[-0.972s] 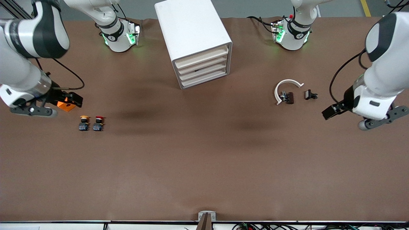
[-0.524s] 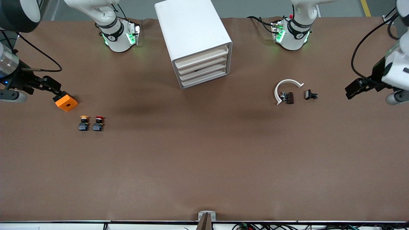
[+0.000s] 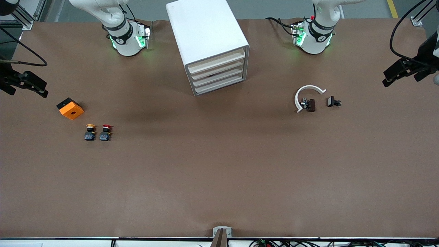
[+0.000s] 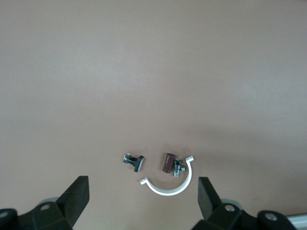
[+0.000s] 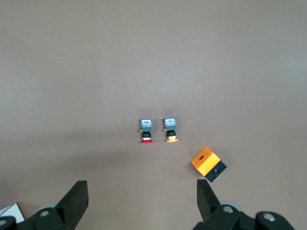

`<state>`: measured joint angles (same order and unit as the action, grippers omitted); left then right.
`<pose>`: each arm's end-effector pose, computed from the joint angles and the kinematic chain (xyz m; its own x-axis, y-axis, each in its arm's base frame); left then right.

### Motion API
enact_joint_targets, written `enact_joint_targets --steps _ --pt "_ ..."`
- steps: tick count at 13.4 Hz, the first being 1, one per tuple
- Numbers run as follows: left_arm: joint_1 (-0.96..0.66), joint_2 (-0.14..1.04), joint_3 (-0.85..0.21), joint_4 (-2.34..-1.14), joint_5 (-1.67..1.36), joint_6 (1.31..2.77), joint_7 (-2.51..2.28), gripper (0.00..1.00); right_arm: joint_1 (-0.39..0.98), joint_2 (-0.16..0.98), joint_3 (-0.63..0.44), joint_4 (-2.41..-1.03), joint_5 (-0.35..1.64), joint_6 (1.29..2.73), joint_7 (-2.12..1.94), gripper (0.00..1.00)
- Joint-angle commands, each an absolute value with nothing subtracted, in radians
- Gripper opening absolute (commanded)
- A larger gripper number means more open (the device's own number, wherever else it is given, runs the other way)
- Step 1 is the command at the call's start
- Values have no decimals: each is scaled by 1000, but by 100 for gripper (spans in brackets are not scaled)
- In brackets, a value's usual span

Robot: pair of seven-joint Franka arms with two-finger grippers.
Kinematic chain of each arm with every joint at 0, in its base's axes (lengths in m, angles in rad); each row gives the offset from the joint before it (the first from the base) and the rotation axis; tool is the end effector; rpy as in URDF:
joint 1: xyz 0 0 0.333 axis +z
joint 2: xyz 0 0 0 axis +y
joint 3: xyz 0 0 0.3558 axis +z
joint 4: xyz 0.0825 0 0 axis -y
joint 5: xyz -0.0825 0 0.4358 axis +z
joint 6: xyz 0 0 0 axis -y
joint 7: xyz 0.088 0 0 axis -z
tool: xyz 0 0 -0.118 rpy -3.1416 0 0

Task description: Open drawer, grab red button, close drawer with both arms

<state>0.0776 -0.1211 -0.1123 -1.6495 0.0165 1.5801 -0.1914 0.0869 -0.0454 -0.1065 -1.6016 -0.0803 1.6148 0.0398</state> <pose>0.5647 -0.0220 0.6833 0.9862 0.1560 0.0557 0.1573 -0.9874 -0.0198 0.5953 -0.0224 0.6686 0.9966 -0.0559 0.0611 -0.0603 -0.9955 0.0730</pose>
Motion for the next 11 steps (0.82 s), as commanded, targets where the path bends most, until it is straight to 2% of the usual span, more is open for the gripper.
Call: enact_joint_targets --steps 1,7,11 --pt "72 -170 -120 -1697 -12 1568 -179 100 74 -28 -100 -1557 -60 1594 -18 100" --pt "69 -172 -140 -1713 -18 1569 -176 100 8 -28 -101 -1546 -9 1557 -84 100" --pt "74 -155 -137 -1687 -18 1549 -172 100 15 -17 -94 -1520 -9 1555 -84 100"
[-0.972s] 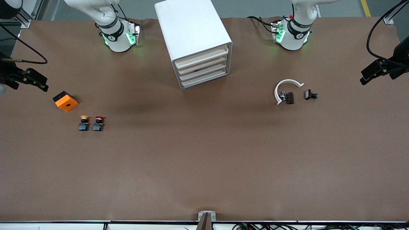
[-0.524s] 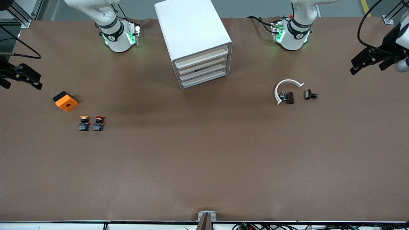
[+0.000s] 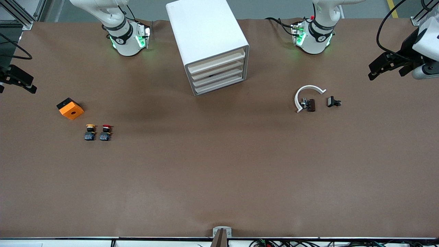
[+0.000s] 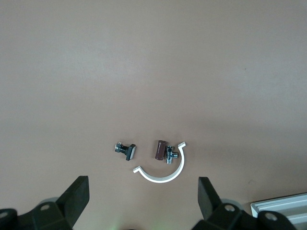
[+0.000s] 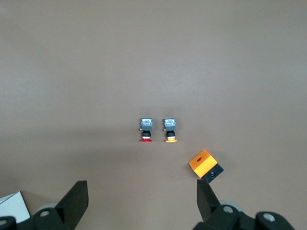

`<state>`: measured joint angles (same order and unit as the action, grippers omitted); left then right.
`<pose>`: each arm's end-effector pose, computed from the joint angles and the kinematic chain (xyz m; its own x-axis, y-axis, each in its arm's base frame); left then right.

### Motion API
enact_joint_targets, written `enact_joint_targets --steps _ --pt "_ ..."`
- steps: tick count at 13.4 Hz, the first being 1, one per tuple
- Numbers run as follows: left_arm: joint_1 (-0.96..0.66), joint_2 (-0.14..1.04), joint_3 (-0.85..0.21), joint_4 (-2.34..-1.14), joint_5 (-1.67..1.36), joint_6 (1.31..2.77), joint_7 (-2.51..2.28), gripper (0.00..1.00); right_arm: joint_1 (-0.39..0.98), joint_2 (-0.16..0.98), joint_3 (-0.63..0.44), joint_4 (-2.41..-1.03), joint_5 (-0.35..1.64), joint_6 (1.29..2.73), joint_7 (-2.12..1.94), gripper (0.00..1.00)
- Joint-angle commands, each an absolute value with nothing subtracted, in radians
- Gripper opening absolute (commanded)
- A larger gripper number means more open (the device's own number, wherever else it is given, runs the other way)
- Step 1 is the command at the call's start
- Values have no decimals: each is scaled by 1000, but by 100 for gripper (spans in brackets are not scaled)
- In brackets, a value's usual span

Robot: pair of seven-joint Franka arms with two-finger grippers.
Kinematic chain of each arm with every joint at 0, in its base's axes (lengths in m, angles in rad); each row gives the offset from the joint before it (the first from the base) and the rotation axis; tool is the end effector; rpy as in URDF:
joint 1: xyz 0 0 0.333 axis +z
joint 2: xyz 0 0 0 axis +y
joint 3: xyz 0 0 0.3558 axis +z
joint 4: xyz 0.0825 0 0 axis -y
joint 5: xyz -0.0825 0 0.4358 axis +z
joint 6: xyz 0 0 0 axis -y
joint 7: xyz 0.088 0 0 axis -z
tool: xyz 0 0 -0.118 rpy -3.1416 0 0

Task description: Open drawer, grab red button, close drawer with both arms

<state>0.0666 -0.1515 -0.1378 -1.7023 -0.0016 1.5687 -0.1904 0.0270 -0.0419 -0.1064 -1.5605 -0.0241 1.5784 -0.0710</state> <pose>0.5507 -0.0456 0.6711 0.9926 0.1201 0.0198 0.1204 -0.9926 -0.0157 0.5912 -0.0514 0.6844 0.9983 -0.0083 0.0580 -0.0097 -0.9997 0.0238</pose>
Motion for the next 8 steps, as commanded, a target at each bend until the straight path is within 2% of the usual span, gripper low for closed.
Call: enact_joint_targets --steps 1,4,8 --pt "74 -155 -138 -1681 -18 1536 -170 100 15 -17 -94 -1520 -9 1555 -86 100" --pt "71 -158 -140 -1700 -17 1517 -172 100 20 -14 -92 -1520 -9 1555 -86 100" --pt "71 -210 -166 -1776 -18 1581 -178 100 41 -11 -92 -1520 -9 1555 -83 100"
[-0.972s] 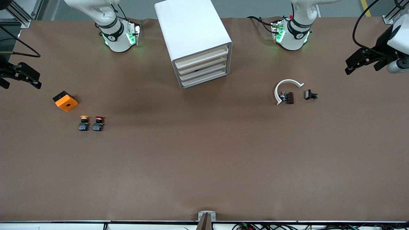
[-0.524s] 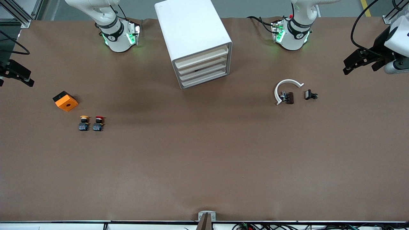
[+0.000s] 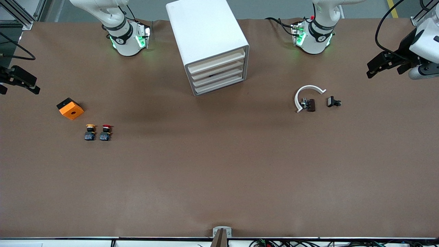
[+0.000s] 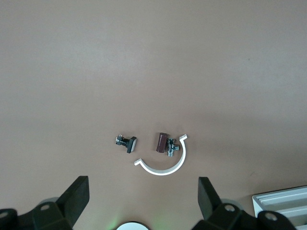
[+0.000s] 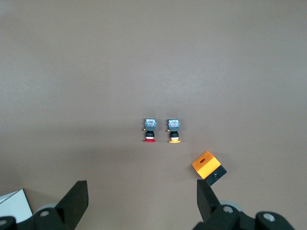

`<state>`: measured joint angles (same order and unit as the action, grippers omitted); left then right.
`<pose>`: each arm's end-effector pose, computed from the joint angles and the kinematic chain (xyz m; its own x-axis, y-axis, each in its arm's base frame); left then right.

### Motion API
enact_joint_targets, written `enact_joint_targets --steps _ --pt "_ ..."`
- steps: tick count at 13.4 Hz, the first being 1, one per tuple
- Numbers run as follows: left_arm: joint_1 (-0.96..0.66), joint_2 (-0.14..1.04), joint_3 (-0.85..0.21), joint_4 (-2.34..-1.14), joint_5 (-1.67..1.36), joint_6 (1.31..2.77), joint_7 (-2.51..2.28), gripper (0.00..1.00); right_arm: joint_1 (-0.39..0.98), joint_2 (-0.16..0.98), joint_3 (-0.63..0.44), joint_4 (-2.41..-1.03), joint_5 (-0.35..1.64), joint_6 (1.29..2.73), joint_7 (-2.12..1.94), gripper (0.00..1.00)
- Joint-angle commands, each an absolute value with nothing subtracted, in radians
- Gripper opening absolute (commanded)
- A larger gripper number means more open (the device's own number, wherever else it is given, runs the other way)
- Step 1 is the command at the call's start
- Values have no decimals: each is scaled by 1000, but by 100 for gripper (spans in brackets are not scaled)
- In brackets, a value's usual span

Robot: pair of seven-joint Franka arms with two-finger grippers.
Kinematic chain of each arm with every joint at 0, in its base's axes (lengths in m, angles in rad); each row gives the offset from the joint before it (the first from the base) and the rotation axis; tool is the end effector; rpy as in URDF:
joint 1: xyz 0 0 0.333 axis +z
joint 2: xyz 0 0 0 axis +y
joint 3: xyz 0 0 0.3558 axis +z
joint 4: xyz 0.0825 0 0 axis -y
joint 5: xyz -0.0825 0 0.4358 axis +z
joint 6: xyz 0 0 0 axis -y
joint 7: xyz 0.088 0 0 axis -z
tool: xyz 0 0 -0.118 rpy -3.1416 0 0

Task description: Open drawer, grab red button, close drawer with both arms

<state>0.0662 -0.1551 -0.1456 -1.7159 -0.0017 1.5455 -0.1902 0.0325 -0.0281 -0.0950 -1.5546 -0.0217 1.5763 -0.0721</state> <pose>0.5460 -0.0501 0.6638 0.9936 0.1126 -0.0127 0.1123 -0.9934 -0.0235 0.5966 -0.0408 0.6792 0.9988 0.0097 0.0482 0.0086 -0.9997 0.0225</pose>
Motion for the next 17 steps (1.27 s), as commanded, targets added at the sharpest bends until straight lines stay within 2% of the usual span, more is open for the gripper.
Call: enact_joint_targets --steps 1,6,9,10,14,17 --pt "72 -210 -166 -1778 -18 1588 -176 100 44 -8 -94 -1522 -9 1555 -81 100" --pt "81 -163 -153 -1692 -3 1582 -172 100 -9 -9 -57 -1520 -8 1555 -84 100" --pt "84 -146 -150 -1675 0 1575 -172 100 -200 -8 150 -1519 -9 1555 -83 100" --pt "93 -146 -150 -1674 0 1574 -169 100 -227 -8 175 -1519 -9 1557 -83 100" --pt "112 -143 -150 -1661 0 1575 -118 100 -221 -8 173 -1519 -9 1557 -83 100" --pt "115 -143 -150 -1661 0 1559 -120 100 -163 -8 150 -1519 -23 1557 -75 100"
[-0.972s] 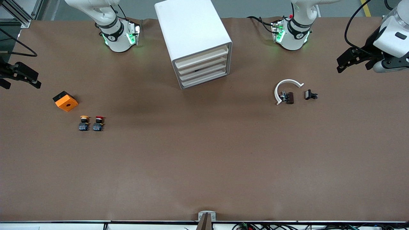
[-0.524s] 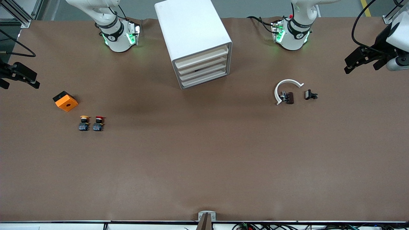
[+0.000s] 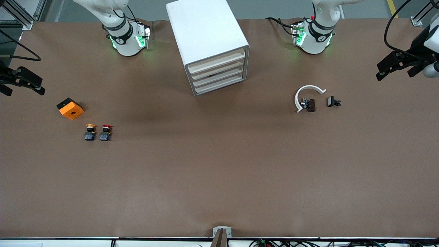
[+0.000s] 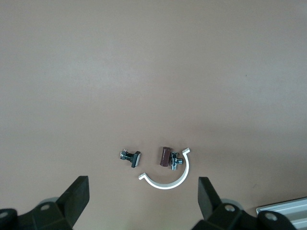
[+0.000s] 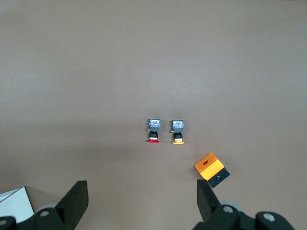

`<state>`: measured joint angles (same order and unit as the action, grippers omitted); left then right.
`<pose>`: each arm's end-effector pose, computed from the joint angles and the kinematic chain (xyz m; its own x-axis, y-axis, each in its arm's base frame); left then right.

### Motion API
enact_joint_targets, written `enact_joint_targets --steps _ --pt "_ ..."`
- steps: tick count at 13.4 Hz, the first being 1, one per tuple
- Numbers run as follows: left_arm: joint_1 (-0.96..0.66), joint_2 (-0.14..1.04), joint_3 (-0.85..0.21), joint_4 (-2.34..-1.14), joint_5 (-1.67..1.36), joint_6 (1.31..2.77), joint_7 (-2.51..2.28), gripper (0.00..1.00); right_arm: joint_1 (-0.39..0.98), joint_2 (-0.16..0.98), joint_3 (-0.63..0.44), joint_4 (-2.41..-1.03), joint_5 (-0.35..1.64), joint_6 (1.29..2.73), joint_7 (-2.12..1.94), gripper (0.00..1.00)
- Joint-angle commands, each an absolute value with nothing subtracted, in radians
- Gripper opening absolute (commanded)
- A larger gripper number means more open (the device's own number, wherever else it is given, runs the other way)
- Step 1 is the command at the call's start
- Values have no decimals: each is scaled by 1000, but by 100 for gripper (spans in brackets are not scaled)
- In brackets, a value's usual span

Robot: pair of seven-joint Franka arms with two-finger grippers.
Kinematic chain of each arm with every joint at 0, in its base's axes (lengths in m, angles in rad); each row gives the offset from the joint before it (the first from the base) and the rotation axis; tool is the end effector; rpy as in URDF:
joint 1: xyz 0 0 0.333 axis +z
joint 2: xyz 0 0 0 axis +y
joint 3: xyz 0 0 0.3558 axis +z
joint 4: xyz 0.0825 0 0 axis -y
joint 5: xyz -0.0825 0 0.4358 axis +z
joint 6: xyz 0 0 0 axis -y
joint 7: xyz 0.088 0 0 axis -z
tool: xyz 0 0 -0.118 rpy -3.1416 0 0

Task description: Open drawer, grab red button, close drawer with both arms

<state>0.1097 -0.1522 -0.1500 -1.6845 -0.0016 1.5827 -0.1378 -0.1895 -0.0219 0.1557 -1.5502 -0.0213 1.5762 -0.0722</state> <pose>0.5536 -0.0295 0.6820 0.9939 0.0980 0.0511 0.0988 -0.9950 -0.0142 0.5998 -0.0216 0.6777 0.9982 0.0386 0.0457 0.0374 -0.9989 0.0281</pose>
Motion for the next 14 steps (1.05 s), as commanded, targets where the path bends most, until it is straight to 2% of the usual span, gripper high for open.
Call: enact_joint_targets --steps 1,3,14 --pt "123 -144 -150 -1661 0 1554 -118 100 -129 -6 120 -1519 -25 1557 -75 100" --pt "127 -144 -150 -1657 -2 1552 -117 100 -81 -5 59 -1519 -21 1557 -74 100" --pt "140 -144 -149 -1658 -3 1552 -117 100 -69 -5 52 -1519 -20 1563 -74 100"
